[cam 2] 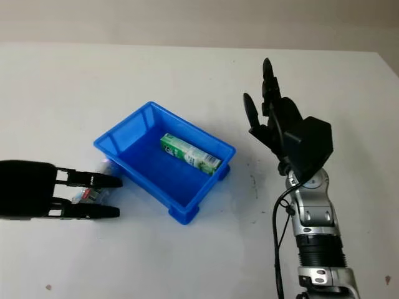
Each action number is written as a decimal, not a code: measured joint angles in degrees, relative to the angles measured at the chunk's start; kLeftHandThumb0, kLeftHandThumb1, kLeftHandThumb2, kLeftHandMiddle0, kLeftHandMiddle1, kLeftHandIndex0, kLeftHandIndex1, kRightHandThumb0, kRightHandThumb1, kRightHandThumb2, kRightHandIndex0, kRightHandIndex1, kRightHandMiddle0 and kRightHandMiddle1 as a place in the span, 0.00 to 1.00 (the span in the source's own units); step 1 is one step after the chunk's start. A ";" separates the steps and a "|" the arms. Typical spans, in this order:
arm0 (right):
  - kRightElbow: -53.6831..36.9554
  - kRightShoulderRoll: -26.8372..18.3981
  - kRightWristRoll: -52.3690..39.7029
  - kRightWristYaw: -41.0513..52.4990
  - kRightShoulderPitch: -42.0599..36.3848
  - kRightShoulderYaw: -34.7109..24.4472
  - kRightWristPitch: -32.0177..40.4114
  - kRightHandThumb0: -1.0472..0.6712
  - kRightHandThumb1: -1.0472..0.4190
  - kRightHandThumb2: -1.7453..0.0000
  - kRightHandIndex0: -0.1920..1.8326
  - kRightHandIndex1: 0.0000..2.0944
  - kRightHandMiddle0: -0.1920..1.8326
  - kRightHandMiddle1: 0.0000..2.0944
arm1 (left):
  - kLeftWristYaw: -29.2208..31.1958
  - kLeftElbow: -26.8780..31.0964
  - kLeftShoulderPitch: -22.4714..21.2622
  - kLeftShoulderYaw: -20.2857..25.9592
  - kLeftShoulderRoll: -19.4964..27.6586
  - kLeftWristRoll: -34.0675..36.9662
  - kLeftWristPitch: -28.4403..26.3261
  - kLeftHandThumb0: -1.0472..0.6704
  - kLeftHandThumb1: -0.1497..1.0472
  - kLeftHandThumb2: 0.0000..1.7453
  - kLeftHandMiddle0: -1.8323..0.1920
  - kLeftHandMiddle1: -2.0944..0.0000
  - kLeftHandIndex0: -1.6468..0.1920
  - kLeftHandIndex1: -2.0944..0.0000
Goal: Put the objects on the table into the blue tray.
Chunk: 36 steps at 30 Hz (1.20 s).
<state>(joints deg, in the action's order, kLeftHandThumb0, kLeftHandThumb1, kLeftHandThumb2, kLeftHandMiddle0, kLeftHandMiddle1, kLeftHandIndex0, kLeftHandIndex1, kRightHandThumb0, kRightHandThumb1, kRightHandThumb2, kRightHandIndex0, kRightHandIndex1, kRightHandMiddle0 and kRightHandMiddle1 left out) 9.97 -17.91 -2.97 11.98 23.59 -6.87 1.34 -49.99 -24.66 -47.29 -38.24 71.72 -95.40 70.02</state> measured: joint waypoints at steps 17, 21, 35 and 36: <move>-2.96 -0.20 -0.28 -0.39 -1.33 -1.72 1.86 0.19 0.00 0.67 0.00 0.00 0.00 0.00 | -9.45 -11.45 -11.89 -15.44 -10.64 -1.64 -5.88 0.27 1.00 0.23 0.39 0.00 0.54 0.00; -2.98 -0.38 -0.23 -0.47 -1.48 -2.00 1.95 0.21 0.00 0.67 0.00 0.00 0.00 0.00 | -1.02 -9.01 -11.21 -13.90 -9.80 4.86 -2.55 0.30 1.00 0.27 0.26 0.00 0.44 0.00; -0.88 -0.28 -0.28 -0.12 -0.85 -1.29 0.81 0.21 0.00 0.67 0.00 0.00 0.00 0.00 | 46.99 13.31 6.32 -2.69 -5.27 56.33 -0.82 0.34 1.00 0.29 0.30 0.00 0.42 0.00; -0.70 -0.28 -0.09 -0.19 -0.75 -1.24 0.77 0.21 0.00 0.67 0.00 0.00 0.00 0.00 | 50.27 16.08 7.81 -1.50 -5.11 61.24 -2.50 0.35 1.00 0.28 0.30 0.00 0.42 0.00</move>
<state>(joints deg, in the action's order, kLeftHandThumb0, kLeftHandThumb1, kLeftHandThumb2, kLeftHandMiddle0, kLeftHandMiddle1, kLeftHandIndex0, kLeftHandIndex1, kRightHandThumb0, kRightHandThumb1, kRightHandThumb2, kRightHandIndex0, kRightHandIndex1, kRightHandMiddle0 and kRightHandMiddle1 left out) 9.27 -18.19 -3.05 11.78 22.84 -8.11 2.11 0.28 -8.58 -39.48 -39.75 66.60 -34.16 67.52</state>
